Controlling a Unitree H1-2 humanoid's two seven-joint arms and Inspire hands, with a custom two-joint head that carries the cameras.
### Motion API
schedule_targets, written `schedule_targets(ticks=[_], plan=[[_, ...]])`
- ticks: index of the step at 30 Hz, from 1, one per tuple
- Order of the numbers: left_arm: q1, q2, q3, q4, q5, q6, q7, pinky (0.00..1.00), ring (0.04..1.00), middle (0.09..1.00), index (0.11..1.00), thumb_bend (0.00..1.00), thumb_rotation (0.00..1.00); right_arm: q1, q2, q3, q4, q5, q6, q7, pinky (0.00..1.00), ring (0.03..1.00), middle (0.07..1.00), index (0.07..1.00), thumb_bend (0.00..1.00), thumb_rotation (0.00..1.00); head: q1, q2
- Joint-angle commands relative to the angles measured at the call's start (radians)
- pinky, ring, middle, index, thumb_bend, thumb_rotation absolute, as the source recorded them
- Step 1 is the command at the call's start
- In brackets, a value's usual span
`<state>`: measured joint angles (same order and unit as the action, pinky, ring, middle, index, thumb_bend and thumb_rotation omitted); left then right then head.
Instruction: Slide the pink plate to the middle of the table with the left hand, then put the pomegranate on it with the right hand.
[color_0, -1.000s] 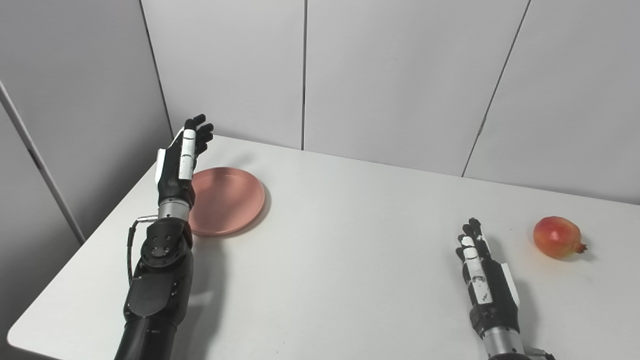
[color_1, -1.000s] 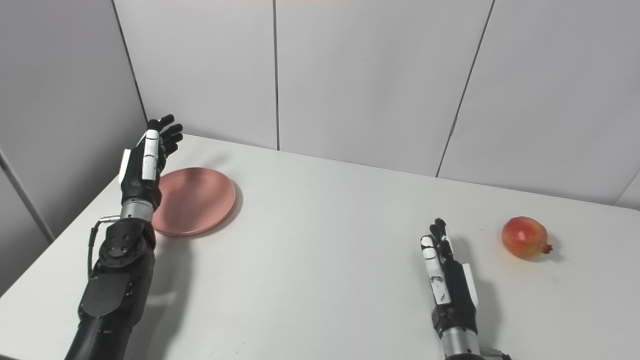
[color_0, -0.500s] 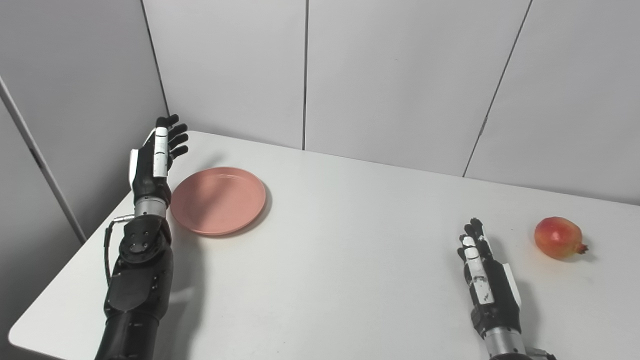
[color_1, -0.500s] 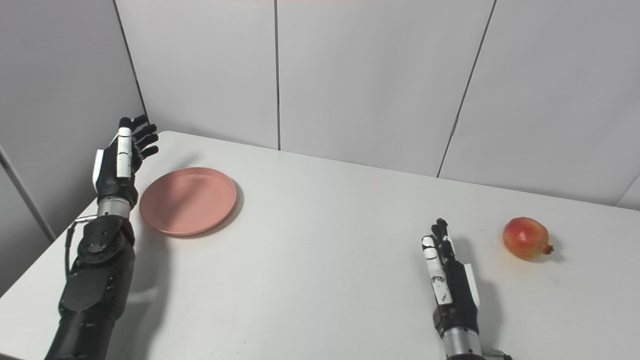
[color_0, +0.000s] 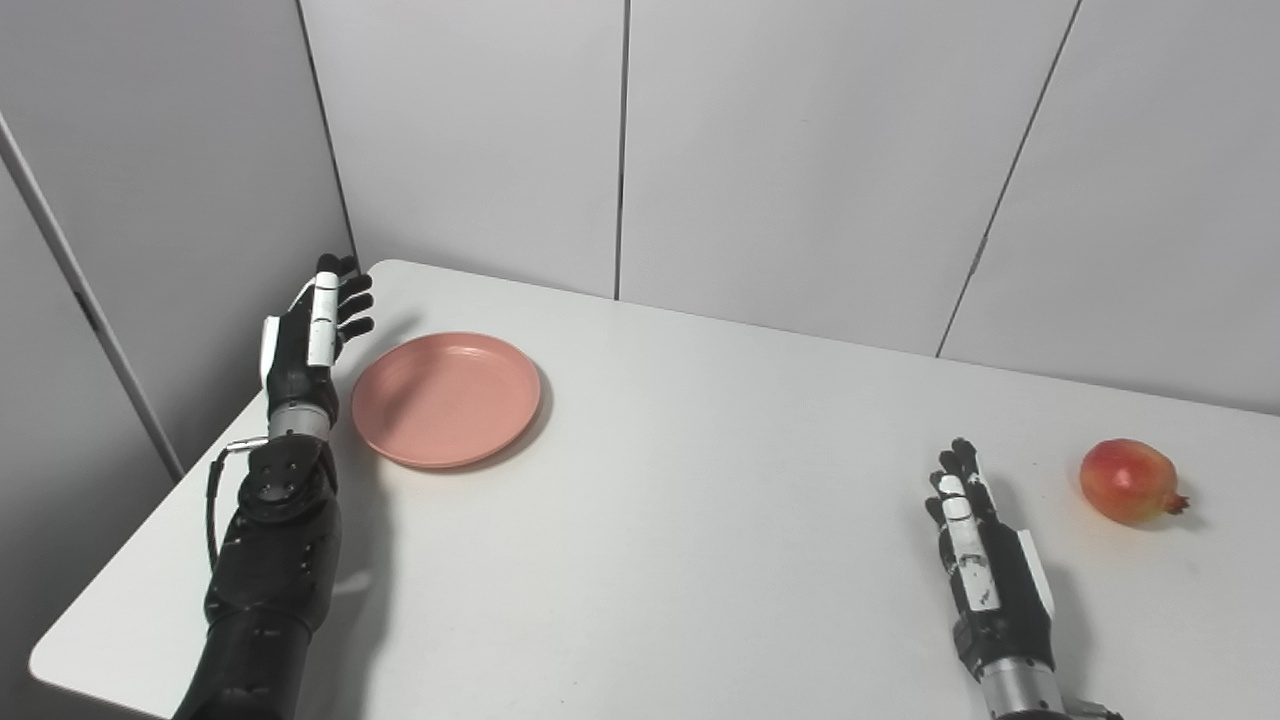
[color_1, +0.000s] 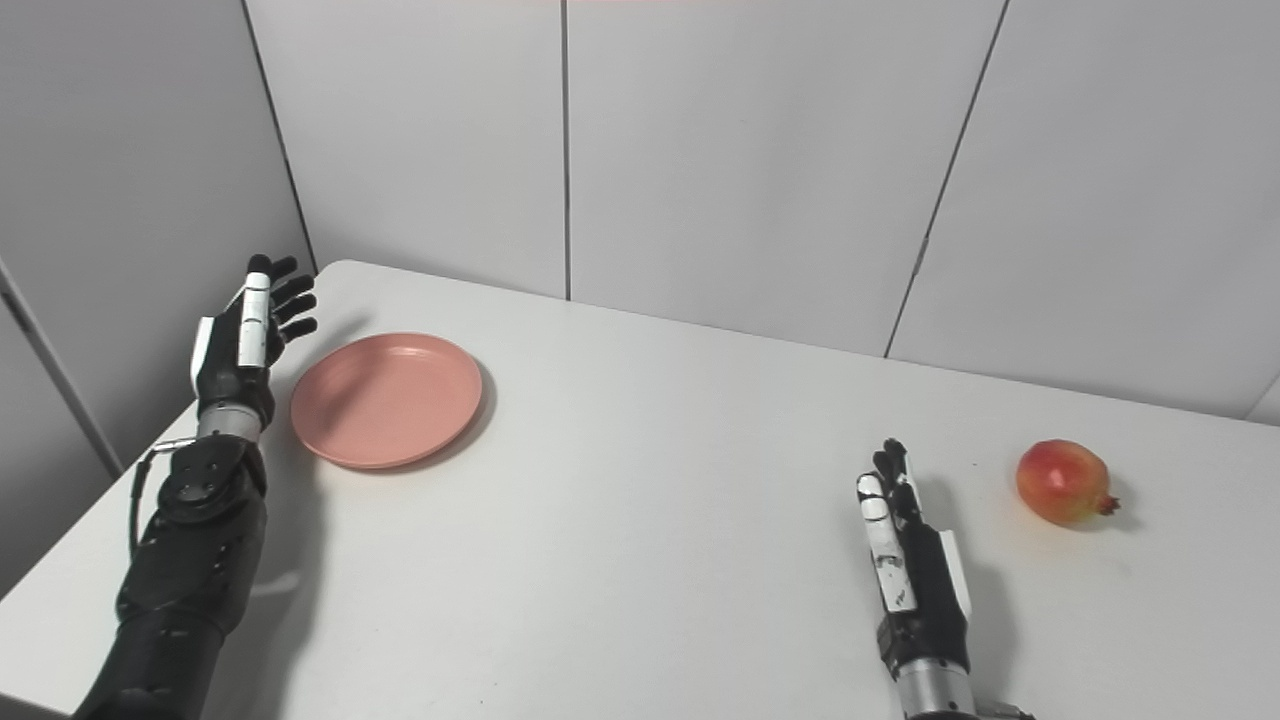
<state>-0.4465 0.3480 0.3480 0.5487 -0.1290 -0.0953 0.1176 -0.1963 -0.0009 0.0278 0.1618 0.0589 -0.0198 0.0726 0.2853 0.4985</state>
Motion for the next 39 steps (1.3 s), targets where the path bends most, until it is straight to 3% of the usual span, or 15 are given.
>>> schedule_targets(ticks=[1, 10, 16, 24, 30, 39], plan=[[-0.059, 0.029, -0.002, 0.005, -0.001, -0.039, 0.002, 0.76, 0.804, 0.801, 0.791, 0.71, 1.0, -0.01, -0.011, -0.008, 0.012, 0.005, -0.07, 0.009, 1.0, 1.0, 1.0, 1.0, 0.41, 0.86, 0.0, 0.0], [-0.072, 0.039, -0.024, 0.094, 0.017, -0.081, 0.008, 0.76, 0.792, 0.79, 0.788, 0.68, 1.0, -0.013, -0.008, -0.01, 0.018, 0.006, -0.073, 0.007, 1.0, 1.0, 1.0, 1.0, 0.41, 0.86, -0.001, -0.004], [-0.08, 0.044, -0.044, 0.136, 0.018, -0.087, 0.004, 0.84, 0.801, 0.79, 0.799, 0.67, 1.0, -0.012, -0.008, -0.009, 0.017, 0.002, -0.075, 0.005, 1.0, 0.997, 1.0, 0.999, 0.4, 0.86, -0.001, -0.004], [-0.1, 0.035, -0.064, 0.208, -0.015, -0.131, -0.053, 0.87, 0.827, 0.812, 0.815, 0.67, 1.0, -0.012, -0.007, -0.009, 0.017, 0.001, -0.078, 0.004, 1.0, 0.994, 1.0, 0.998, 0.39, 0.87, -0.002, -0.005], [-0.093, 0.013, -0.085, 0.194, -0.032, -0.124, -0.099, 0.8, 0.838, 0.841, 0.843, 0.69, 1.0, -0.015, -0.008, -0.007, 0.018, -0.004, -0.074, 0.002, 1.0, 1.0, 1.0, 0.998, 0.4, 0.88, -0.005, -0.006], [-0.085, -0.022, -0.091, 0.149, -0.078, -0.08, -0.134, 0.85, 0.841, 0.833, 0.826, 0.67, 1.0, -0.017, -0.008, -0.008, 0.02, -0.007, -0.079, 0.0, 1.0, 0.998, 1.0, 0.999, 0.39, 0.86, -0.006, -0.006]])
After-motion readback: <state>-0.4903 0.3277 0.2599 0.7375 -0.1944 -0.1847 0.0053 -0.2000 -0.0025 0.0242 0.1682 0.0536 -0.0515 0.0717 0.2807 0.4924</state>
